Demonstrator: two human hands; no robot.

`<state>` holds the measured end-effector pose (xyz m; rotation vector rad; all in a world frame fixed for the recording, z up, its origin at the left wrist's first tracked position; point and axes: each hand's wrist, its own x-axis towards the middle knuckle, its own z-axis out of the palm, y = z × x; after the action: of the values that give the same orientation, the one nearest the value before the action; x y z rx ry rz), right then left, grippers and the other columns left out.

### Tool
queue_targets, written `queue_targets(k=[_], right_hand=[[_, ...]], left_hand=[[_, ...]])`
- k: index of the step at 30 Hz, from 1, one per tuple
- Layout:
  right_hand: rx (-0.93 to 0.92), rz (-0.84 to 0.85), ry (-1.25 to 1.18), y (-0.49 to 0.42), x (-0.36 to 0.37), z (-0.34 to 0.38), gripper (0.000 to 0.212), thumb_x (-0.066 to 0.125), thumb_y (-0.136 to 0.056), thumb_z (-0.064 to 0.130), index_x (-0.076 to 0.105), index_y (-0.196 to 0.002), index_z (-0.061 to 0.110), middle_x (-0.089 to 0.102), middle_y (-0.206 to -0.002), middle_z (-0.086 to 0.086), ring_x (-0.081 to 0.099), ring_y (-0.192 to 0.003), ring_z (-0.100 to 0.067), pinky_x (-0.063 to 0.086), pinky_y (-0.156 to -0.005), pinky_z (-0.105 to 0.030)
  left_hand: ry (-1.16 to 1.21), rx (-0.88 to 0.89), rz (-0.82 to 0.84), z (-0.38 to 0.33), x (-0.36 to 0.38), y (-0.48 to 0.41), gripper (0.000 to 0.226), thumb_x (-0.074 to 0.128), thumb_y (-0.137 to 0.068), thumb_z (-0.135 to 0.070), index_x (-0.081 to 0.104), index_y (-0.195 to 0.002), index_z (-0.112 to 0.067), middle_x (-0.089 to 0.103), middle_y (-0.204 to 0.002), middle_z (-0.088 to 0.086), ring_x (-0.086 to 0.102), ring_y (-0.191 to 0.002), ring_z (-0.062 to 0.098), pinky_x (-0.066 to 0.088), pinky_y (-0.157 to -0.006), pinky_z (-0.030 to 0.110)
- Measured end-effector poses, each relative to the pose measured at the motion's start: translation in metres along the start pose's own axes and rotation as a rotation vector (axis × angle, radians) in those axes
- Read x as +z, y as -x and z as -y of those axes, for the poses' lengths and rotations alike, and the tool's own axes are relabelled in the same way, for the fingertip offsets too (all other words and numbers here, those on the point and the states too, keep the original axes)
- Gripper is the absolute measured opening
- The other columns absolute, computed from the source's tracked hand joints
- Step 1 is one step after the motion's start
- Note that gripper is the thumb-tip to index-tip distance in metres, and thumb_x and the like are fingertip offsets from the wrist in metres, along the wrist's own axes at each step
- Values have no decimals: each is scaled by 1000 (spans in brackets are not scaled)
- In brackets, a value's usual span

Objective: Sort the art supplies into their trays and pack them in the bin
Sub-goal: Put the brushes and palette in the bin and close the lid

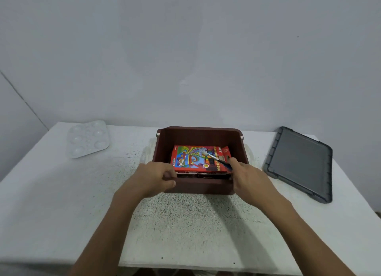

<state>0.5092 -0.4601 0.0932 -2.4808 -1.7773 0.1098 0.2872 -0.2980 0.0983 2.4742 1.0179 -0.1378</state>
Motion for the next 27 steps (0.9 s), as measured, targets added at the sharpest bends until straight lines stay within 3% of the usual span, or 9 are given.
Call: queue_targets(k=[4, 8, 12, 15, 19, 22, 24, 27], right_hand=[[-5, 107, -9, 11, -1, 4, 25, 44, -98, 22, 36, -122, 22, 62, -109, -2, 51, -75, -22, 31, -52, -29], [-11, 174, -3, 9, -2, 2, 23, 43, -99, 21, 38, -122, 20, 63, -106, -6, 57, -77, -23, 34, -53, -28], [-14, 271, -25, 1, -12, 2, 27, 44, -98, 19, 39, -124, 19, 61, -110, -11, 56, -80, -27, 39, -61, -32], [-17, 209, -19, -9, -19, 8, 24, 43, -99, 22, 39, -122, 18, 61, -109, -10, 55, -79, -27, 39, -61, -32], [-50, 94, 1, -28, -26, 20, 19, 46, -100, 28, 40, -116, 18, 62, -108, -7, 58, -86, -28, 37, -62, -33], [-77, 87, 41, -47, -23, 31, 25, 51, -98, 28, 44, -119, 18, 64, -113, -8, 62, -94, -29, 34, -63, -32], [-92, 103, 76, -62, -15, 36, 34, 57, -96, 32, 45, -125, 19, 64, -118, -7, 63, -99, -27, 35, -64, -30], [-133, 130, 115, -86, 4, 42, 48, 66, -91, 35, 44, -132, 21, 63, -121, -6, 63, -105, -24, 41, -68, -31]], left_hand=[[49, -25, 151, -2, -3, 9, 10, 69, -88, -39, 65, -86, -30, 68, -91, -15, 63, -88, 3, 53, -83, 28], [100, -54, 182, -4, -11, 7, 25, 65, -91, -43, 68, -95, -18, 66, -95, -7, 60, -86, 6, 51, -74, 25], [138, -68, 212, -2, -16, -5, 26, 64, -92, -44, 64, -99, -19, 69, -95, -6, 65, -83, 8, 53, -67, 22], [134, -22, -10, 1, -13, -18, 22, 64, -93, -41, 62, -103, -21, 69, -98, -3, 65, -87, 10, 53, -74, 27], [77, 23, -476, 13, 0, -45, 23, 58, -96, -32, 63, -115, -20, 57, -127, 3, 52, -116, 20, 46, -96, 39], [75, -10, -554, 22, 11, -63, 28, 52, -98, -22, 61, -124, -18, 46, -145, 8, 42, -132, 28, 39, -105, 47], [85, -8, -559, 26, 17, -70, 34, 51, -99, -17, 55, -132, -15, 45, -146, 10, 40, -134, 28, 40, -108, 49], [132, 35, -608, 29, 23, -72, 43, 49, -99, -12, 45, -142, -8, 50, -141, 12, 42, -132, 27, 40, -108, 40]])
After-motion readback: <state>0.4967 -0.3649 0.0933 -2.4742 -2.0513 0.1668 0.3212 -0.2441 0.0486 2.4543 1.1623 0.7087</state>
